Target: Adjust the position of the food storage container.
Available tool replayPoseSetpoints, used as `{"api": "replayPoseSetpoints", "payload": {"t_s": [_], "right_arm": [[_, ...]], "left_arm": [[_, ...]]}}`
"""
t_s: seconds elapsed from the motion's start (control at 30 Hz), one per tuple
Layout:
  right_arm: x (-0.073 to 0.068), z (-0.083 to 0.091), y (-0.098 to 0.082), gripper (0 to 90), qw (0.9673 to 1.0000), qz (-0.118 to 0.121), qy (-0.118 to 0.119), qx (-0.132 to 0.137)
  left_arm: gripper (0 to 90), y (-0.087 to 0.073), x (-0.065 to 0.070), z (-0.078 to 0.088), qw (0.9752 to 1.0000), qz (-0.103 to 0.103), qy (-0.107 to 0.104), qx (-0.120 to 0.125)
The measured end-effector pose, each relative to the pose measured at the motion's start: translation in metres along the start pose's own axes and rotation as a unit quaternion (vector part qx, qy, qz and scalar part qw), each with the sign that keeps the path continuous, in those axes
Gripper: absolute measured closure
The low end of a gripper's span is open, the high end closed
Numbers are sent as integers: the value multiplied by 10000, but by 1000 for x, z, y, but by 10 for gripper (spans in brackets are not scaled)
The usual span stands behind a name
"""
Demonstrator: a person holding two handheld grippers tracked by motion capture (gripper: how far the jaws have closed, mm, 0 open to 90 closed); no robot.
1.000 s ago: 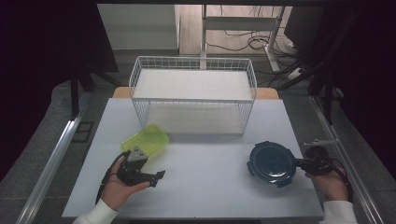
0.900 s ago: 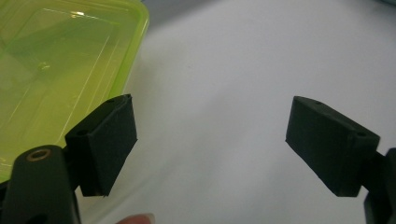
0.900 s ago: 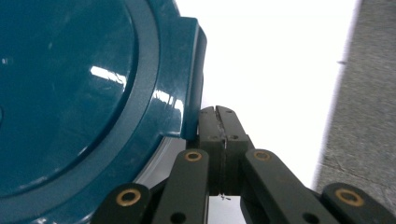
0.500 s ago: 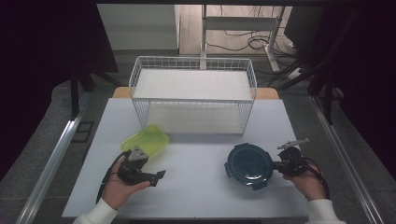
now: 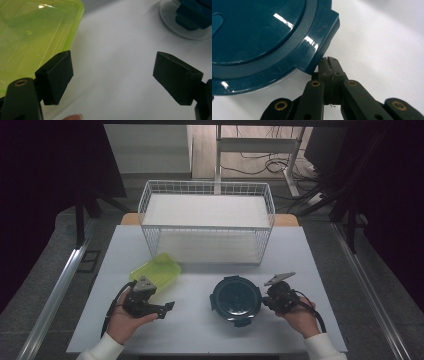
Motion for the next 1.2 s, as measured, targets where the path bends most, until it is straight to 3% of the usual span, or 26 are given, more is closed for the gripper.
{"api": "replayPoseSetpoints", "payload": {"t_s": [0.2, 0.6, 0.77, 0.83, 0.93, 1.0, 1.1, 1.2], "right_arm": [[-24, -10, 18, 891, 9994, 278, 183, 42], [-39, -12, 20, 891, 9986, 431, 235, 192], [-45, -13, 22, 890, 9977, 509, 366, 252], [-42, -13, 22, 890, 9971, 451, 528, 301], [-33, -11, 20, 889, 9979, 306, 439, 368], [-22, -4, 19, 889, 9972, 63, 454, 596], [-18, 2, 18, 883, 9955, -104, 478, 807], [-16, 10, 17, 762, 9917, -263, 618, 1099]], "left_arm": [[165, -1, -5, 3, 10000, 55, 14, 40], [165, 4, -3, 1, 10000, 10, -3, 54], [165, 5, -2, -1, 10000, -4, 19, 33], [164, 4, -1, -1, 10000, -20, 16, 34], [164, 4, -2, 1, 9999, 42, 31, 121], [163, 4, -2, 3, 9998, 91, 56, 160], [163, 4, -1, 4, 9998, 115, 56, 173], [163, 4, 1, 4, 9997, 113, 42, 189]]}}
Point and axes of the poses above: each handheld gripper's, and its own axes: z roughly backward along the jaws, y roughly out of its top, x roughly to its right, the point moved 8 cm from there along -z, roughly forward along the jaws, and after that the axes turned 4 degrees about -x, right-handed, at the moved point
